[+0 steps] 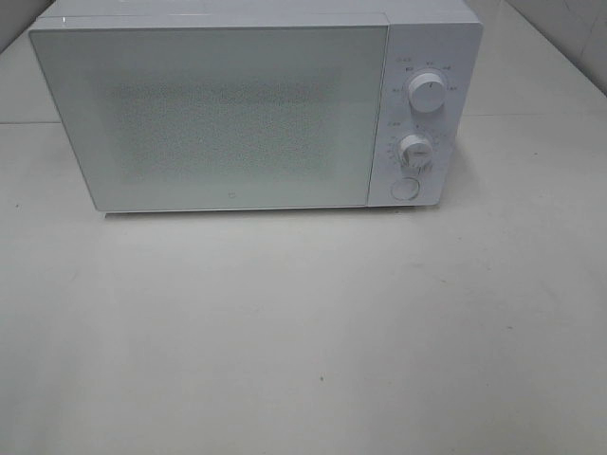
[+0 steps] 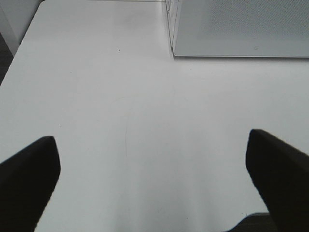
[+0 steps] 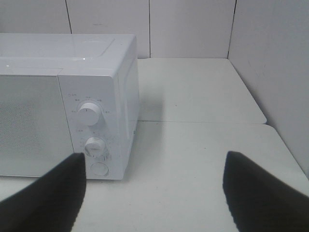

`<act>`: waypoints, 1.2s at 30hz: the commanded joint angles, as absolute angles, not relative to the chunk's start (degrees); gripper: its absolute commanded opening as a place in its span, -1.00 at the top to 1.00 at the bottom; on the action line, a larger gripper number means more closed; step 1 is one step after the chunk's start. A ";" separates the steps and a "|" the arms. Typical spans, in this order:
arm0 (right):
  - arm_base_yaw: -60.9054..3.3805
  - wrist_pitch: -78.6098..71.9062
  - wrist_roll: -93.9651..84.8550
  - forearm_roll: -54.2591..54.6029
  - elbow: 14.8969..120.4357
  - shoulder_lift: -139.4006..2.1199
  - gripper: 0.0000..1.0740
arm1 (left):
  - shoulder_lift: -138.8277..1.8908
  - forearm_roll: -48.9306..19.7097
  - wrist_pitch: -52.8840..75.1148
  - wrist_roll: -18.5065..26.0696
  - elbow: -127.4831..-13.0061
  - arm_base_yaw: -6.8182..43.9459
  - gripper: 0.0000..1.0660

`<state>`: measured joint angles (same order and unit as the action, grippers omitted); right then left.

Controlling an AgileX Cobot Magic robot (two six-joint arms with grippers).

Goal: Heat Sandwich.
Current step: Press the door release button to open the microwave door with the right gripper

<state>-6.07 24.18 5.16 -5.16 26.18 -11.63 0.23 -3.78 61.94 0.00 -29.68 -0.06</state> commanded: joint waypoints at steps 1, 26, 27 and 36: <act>-5.67 18.22 5.67 -5.50 25.95 -17.59 -0.40 | 1.15 -3.90 61.31 -0.57 -29.68 0.00 -0.88; -5.67 -9.68 5.67 -5.50 25.95 -51.74 -0.40 | 1.15 -3.90 61.31 -0.57 -29.68 0.00 -0.88; -5.67 -11.00 5.67 -5.50 25.95 -52.94 -0.40 | 1.15 -3.90 61.31 -0.57 -29.68 0.00 -0.88; -5.67 -27.44 5.04 -5.44 22.75 -60.96 -0.40 | 1.15 -3.90 61.31 -0.57 -29.68 0.00 -0.88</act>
